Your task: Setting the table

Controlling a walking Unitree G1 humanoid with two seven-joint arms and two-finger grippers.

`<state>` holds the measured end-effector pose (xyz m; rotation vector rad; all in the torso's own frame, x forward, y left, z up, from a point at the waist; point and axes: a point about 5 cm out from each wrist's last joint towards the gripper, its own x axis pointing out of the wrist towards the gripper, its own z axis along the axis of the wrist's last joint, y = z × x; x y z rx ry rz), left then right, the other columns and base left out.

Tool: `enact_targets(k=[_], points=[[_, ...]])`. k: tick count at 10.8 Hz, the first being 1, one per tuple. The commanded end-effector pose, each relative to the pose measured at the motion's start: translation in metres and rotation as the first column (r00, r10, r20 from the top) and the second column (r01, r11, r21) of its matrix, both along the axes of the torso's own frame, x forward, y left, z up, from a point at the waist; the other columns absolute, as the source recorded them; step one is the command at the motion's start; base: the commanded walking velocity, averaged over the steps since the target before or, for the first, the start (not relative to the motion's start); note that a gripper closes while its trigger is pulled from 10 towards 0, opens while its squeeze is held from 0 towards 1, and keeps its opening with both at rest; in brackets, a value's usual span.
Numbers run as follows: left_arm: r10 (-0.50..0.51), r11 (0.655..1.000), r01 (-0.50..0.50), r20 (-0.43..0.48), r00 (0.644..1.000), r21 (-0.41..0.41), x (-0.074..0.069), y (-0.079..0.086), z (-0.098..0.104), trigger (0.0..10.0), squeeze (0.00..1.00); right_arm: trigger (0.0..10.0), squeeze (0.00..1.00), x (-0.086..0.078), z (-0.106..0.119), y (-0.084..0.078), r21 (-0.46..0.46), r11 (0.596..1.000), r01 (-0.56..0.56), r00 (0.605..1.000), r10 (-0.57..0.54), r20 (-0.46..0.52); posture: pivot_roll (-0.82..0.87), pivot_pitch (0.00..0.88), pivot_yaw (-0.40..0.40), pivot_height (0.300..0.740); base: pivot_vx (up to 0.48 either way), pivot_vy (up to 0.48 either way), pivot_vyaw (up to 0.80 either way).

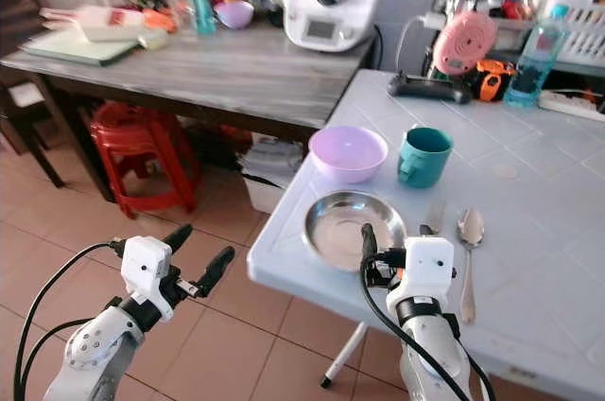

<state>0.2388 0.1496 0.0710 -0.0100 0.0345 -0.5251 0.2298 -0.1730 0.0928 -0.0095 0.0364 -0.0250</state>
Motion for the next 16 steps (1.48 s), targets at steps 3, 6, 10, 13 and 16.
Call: enact_targets(k=[3,6,10,13,16], points=[[-0.049,0.999,0.049,0.021,0.999,0.008,0.0,-0.001,0.002,10.0,0.0,10.0,0.0,-0.002,-0.001,-0.011,0.006,0.998,0.067,0.998,-0.067,-0.017,0.09,0.0,0.032,0.74,0.0,0.0,0.0],[-0.059,0.998,0.059,0.02,0.998,0.006,-0.001,-0.002,0.0,10.0,0.0,10.0,0.0,-0.001,-0.003,-0.017,0.022,0.995,0.092,0.995,-0.092,-0.029,0.09,0.0,0.032,0.74,0.0,0.0,0.0],[-0.092,0.995,0.091,0.034,0.995,0.029,-0.003,-0.001,-0.001,10.0,0.0,10.0,0.0,0.013,-0.001,-0.019,0.059,0.996,0.073,0.997,-0.071,-0.035,0.1,0.0,0.028,0.74,0.0,0.0,0.0],[-0.129,0.991,0.128,0.029,0.991,0.045,-0.007,0.001,-0.004,10.0,0.0,10.0,0.0,0.018,-0.009,-0.018,0.118,0.992,0.048,0.996,-0.039,-0.08,0.11,0.0,0.029,0.74,0.0,0.0,0.0],[-0.138,0.989,0.136,0.033,0.99,0.055,-0.009,0.003,-0.004,10.0,0.0,10.0,0.0,0.023,-0.011,-0.017,0.137,0.99,0.029,0.996,-0.017,-0.089,0.12,0.0,0.033,0.74,0.0,0.0,0.0]])
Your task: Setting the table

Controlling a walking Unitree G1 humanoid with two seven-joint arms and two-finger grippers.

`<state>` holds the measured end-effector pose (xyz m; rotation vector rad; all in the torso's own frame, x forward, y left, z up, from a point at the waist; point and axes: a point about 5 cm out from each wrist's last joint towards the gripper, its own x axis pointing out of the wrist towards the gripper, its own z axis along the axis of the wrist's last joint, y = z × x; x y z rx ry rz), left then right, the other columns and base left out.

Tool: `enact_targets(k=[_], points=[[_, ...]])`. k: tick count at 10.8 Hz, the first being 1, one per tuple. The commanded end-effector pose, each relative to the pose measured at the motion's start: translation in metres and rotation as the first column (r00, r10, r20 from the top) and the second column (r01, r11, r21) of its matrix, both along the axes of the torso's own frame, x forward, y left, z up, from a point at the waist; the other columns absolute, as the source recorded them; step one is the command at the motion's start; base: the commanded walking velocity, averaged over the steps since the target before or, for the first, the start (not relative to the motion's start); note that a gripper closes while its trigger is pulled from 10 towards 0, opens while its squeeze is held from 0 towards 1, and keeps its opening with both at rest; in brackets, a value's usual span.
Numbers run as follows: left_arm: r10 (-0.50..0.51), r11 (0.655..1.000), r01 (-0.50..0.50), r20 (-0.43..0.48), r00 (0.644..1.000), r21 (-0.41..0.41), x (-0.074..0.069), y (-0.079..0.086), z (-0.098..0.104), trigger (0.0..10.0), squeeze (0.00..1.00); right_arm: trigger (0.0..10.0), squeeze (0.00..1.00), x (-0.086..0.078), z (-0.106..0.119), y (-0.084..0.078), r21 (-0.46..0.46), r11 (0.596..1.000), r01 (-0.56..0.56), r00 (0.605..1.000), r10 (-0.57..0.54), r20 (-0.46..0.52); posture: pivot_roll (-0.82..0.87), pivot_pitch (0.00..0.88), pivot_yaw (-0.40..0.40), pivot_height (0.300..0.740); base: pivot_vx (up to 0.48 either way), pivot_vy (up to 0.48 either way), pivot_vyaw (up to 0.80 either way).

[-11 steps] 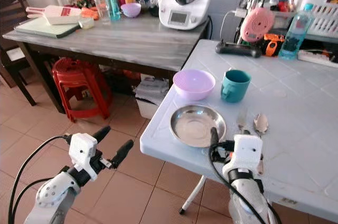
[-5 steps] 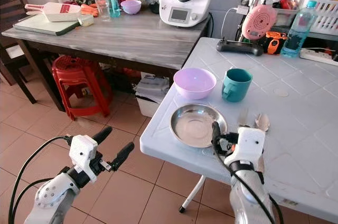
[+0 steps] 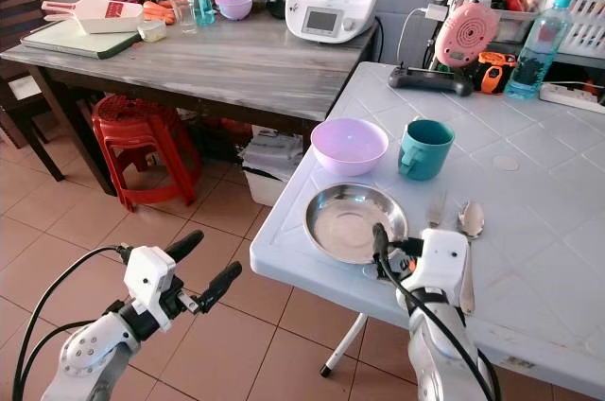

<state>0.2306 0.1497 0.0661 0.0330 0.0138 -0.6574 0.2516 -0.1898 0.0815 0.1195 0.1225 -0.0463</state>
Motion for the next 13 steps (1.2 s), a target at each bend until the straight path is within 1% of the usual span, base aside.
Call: enact_targets(k=[1,2,3,6,7,8,10,12,13], points=[[-0.01,1.0,0.01,0.007,1.0,0.02,-0.001,0.003,0.001,10.0,0.0,10.0,0.0,0.003,-0.001,-0.002,0.013,1.0,-0.004,1.0,0.004,-0.008,0.12,0.0,0.033,0.74,0.0,0.0,0.0],[-0.012,1.0,0.012,0.008,1.0,0.02,-0.001,0.003,0.001,10.0,0.0,10.0,0.0,0.003,-0.001,-0.001,0.015,1.0,-0.01,1.0,0.01,-0.009,0.12,0.0,0.034,0.74,0.0,0.0,0.0],[-0.012,1.0,0.012,0.016,1.0,0.021,0.0,0.003,0.003,10.0,0.0,10.0,0.0,0.006,0.0,0.003,0.015,0.999,-0.05,0.999,0.05,-0.003,0.12,0.0,0.035,0.74,0.0,0.0,0.0],[-0.024,1.0,0.023,0.024,0.999,0.019,0.001,0.001,0.008,10.0,0.0,10.0,0.0,0.012,-0.003,0.006,0.041,0.997,-0.072,0.997,0.072,-0.013,0.12,0.0,0.04,0.74,0.0,0.0,0.0],[-0.042,0.999,0.041,0.025,0.999,0.016,0.001,-0.001,0.009,10.0,0.0,10.0,0.0,0.012,-0.004,0.006,0.053,0.996,-0.07,0.997,0.072,-0.021,0.12,0.0,0.04,0.74,0.0,0.0,0.0],[-0.073,0.997,0.073,0.026,0.997,0.019,0.001,-0.002,0.012,10.0,0.0,10.0,0.0,0.013,-0.004,0.006,0.058,0.995,-0.075,0.997,0.077,-0.026,0.12,0.0,0.036,0.74,0.0,0.0,0.0],[-0.072,0.997,0.071,0.03,0.997,0.027,0.002,-0.001,0.013,10.0,0.0,10.0,0.0,0.013,-0.007,0.002,0.073,0.996,-0.055,0.998,0.058,-0.036,0.11,0.0,0.037,0.74,0.0,0.0,0.0],[-0.095,0.995,0.094,0.026,0.995,0.024,0.002,-0.003,0.013,10.0,0.0,10.0,0.0,0.014,-0.008,-0.001,0.089,0.995,-0.046,0.998,0.049,-0.037,0.11,0.0,0.038,0.74,0.0,0.0,0.0],[-0.125,0.992,0.124,0.019,0.992,0.013,0.002,-0.005,0.014,10.0,0.0,4.2,0.0,0.015,-0.009,-0.005,0.105,0.993,-0.049,0.997,0.054,-0.046,0.11,0.0,0.037,0.74,0.0,0.0,0.0]])
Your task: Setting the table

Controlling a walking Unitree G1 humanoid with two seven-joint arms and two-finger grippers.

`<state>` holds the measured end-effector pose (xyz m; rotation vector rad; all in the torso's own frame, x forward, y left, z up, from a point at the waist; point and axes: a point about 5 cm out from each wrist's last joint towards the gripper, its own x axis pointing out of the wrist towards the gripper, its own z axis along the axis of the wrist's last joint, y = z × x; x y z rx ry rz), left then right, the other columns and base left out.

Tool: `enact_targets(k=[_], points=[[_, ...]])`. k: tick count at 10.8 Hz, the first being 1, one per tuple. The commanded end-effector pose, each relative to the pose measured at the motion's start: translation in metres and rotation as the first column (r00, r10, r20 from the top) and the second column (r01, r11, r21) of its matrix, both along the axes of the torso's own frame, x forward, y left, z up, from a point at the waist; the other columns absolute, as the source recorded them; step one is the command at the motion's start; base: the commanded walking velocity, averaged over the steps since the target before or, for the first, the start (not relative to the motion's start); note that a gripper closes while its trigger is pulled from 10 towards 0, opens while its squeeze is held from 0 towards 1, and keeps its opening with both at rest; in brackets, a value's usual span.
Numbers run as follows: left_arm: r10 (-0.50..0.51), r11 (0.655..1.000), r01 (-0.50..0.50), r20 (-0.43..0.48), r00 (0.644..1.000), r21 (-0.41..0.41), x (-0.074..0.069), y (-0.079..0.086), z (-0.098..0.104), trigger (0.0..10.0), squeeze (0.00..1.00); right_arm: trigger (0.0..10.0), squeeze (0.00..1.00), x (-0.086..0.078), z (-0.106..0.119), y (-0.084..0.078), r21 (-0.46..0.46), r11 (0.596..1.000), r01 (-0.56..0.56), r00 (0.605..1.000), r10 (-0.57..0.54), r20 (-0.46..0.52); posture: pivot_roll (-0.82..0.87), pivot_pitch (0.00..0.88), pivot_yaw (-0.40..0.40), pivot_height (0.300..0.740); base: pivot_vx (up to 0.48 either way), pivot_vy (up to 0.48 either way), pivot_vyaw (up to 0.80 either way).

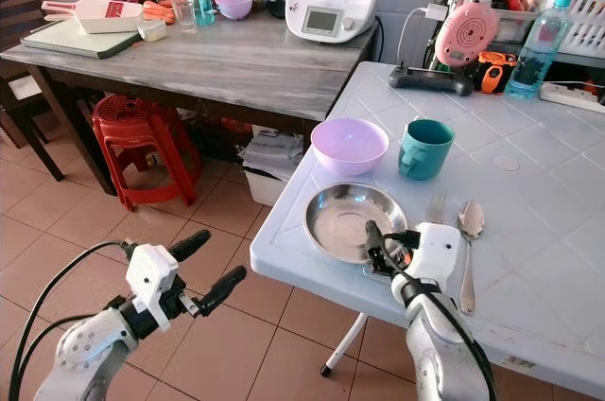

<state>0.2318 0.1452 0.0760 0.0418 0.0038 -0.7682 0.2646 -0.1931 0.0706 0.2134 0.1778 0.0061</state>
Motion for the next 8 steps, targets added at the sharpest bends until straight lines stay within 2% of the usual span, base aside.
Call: enact_targets(k=[1,4,5,7,8], points=[[-0.032,0.999,0.032,0.005,0.999,0.006,0.001,-0.001,0.004,10.0,0.0,3.1,0.0,0.003,0.001,-0.003,0.006,1.0,0.003,1.0,-0.003,-0.004,0.11,0.0,0.036,0.74,0.0,0.0,0.0],[-0.07,0.998,0.07,-0.004,0.998,0.009,-0.001,-0.003,0.001,10.0,0.0,1.0,0.0,0.005,-0.001,-0.006,0.011,1.0,0.023,1.0,-0.023,-0.017,0.11,0.0,0.034,0.74,0.0,0.0,0.0],[-0.09,0.996,0.09,-0.012,0.996,-0.001,-0.002,-0.005,-0.001,10.0,0.0,1.1,0.0,0.005,-0.004,-0.005,0.03,0.999,0.029,0.999,-0.028,-0.03,0.11,0.0,0.033,0.74,0.0,0.0,0.0],[-0.092,0.996,0.092,-0.011,0.996,-0.006,-0.004,-0.006,-0.001,10.0,0.0,0.4,0.0,0.003,-0.01,-0.005,0.069,0.996,0.051,0.997,-0.047,-0.064,0.11,0.0,0.033,0.74,0.0,0.0,0.0],[-0.092,0.996,0.092,-0.011,0.996,-0.007,-0.004,-0.007,-0.001,10.0,0.0,0.7,0.0,0.002,-0.013,-0.007,0.075,0.994,0.074,0.994,-0.068,-0.088,0.11,0.0,0.034,0.74,0.0,0.0,0.0]])
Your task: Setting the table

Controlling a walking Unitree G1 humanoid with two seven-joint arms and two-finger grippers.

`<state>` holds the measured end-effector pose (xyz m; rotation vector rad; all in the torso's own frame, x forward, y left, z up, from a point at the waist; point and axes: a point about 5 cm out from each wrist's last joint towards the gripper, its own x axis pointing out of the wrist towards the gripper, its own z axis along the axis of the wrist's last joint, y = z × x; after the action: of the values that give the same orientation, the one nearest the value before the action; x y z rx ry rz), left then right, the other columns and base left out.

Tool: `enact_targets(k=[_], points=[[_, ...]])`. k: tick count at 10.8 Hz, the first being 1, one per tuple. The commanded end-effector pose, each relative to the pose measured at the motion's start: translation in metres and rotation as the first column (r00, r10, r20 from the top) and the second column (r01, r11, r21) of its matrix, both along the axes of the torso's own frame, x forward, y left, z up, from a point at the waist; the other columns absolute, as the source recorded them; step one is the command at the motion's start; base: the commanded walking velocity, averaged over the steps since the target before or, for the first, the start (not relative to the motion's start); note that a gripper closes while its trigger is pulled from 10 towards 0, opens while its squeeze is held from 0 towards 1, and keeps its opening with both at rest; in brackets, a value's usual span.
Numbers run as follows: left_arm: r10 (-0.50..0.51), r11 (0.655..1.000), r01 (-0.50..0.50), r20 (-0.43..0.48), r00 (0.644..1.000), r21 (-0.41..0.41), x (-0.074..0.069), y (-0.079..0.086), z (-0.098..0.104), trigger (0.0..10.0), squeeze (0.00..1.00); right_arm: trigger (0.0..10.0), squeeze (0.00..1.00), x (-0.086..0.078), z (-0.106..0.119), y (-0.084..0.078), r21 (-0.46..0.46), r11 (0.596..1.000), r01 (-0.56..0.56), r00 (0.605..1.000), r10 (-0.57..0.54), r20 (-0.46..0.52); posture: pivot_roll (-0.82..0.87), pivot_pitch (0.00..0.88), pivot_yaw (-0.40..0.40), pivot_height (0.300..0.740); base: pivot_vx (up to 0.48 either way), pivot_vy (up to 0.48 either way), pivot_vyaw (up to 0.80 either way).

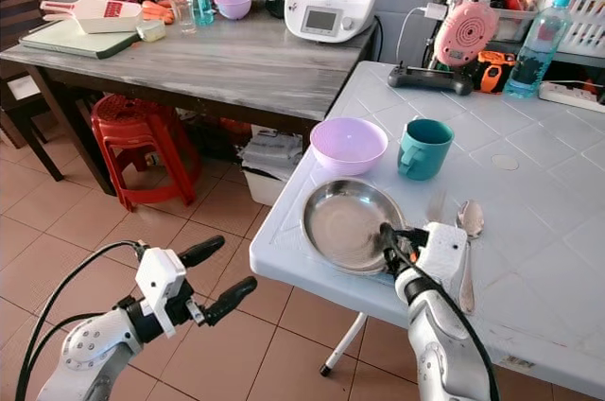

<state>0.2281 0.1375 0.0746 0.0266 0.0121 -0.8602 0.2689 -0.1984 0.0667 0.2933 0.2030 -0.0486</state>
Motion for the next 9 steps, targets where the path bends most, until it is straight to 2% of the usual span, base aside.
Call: enact_targets(k=[1,3,9], points=[[-0.002,1.0,0.002,0.006,1.0,0.008,0.0,0.0008,0.0,10.0,0.0,0.5,0.0,-0.0032,-0.0125,-0.0011,0.033,0.999,0.026,0.997,-0.023,-0.072,0.11,0.0,0.035,0.74,0.0,0.0,0.0],[-0.01,1.0,0.009,0.012,1.0,0.018,0.0006,0.0011,-0.0005,10.0,0.0,0.0,0.0,-0.0042,-0.0146,-0.001,0.049,0.998,0.036,0.996,-0.032,-0.086,0.11,0.0,0.037,0.74,0.0,0.0,0.0],[-0.012,1.0,0.012,0.019,1.0,0.019,0.0014,-0.0005,-0.0024,10.0,0.0,0.0,0.0,-0.0046,-0.0198,-0.0082,0.155,0.978,0.142,0.982,-0.119,-0.147,0.11,0.0,0.036,0.74,0.0,0.0,0.0]])
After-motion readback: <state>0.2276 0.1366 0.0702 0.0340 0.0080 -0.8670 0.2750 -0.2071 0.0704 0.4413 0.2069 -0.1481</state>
